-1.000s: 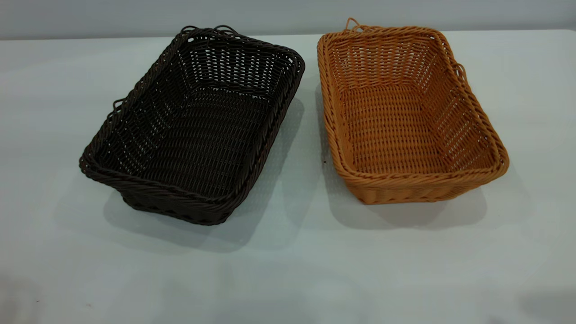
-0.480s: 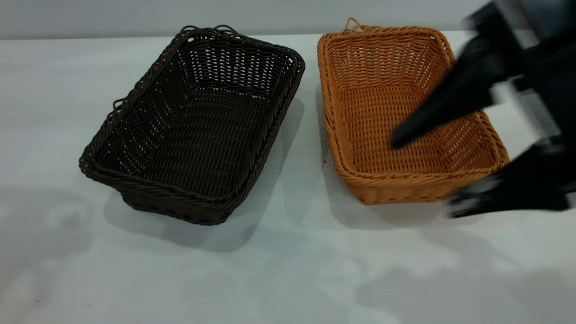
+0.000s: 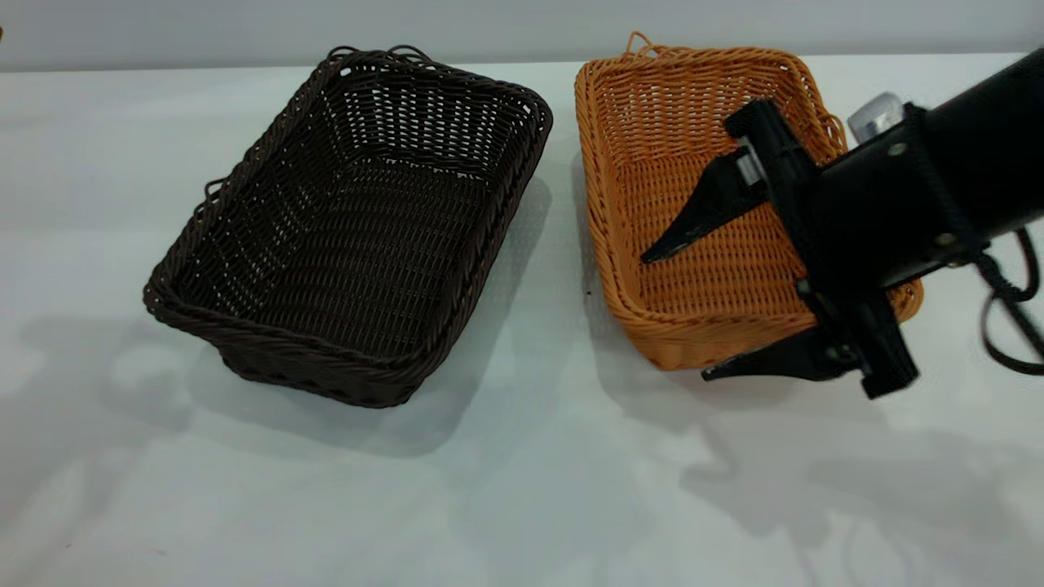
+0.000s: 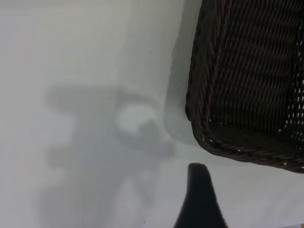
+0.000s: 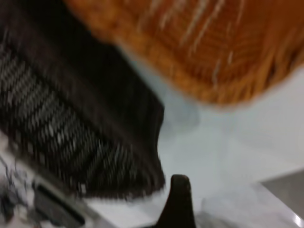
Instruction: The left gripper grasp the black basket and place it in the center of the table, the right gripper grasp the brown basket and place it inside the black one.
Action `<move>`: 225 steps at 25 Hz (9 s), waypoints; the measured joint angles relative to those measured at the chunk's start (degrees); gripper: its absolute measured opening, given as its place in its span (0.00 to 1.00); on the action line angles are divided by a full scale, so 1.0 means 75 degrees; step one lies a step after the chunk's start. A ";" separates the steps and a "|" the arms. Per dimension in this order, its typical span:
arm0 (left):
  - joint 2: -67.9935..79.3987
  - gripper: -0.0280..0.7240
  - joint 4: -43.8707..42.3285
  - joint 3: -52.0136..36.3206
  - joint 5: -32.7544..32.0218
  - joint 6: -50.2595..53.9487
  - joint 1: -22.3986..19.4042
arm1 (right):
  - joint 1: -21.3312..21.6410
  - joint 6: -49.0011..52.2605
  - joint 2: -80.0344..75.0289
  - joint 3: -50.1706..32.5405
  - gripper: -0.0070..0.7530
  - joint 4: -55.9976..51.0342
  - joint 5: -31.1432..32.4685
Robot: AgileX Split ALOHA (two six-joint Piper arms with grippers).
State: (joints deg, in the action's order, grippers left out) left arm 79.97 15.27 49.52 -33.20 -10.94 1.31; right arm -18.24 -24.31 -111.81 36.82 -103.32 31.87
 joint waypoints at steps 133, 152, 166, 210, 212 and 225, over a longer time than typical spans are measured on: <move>0.0646 0.56 -0.2120 0.3922 -0.0201 -0.7298 0.3281 | 0.2789 0.0632 -0.0530 0.5319 0.09 0.6244 0.3893; -0.0516 0.56 -0.2127 0.3912 -0.0509 -0.6822 0.3262 | 0.0459 0.0963 -0.1958 0.5394 0.10 0.6634 0.2621; -0.0516 0.56 -0.2127 0.3912 -0.0658 -0.6786 0.3262 | 0.0284 0.1111 -0.2150 0.5394 0.12 0.7421 0.3159; -0.3748 0.55 -0.3031 0.3001 -0.4490 -0.0572 0.3262 | 0.0284 0.3304 0.5679 0.6650 0.73 1.1517 0.5334; -0.4028 0.55 -0.3023 0.2480 -0.4490 -0.0391 0.3262 | 0.0284 0.3441 0.6321 0.5959 0.73 1.1775 0.5351; -0.5140 0.55 -0.2996 -0.0446 -0.4490 0.1754 0.3262 | 0.0284 0.3918 1.0407 0.0380 0.67 1.3515 0.4866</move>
State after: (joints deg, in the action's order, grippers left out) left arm 41.41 -7.20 46.18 -66.87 2.21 25.78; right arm -16.11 5.08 -33.75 39.67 -1.96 68.37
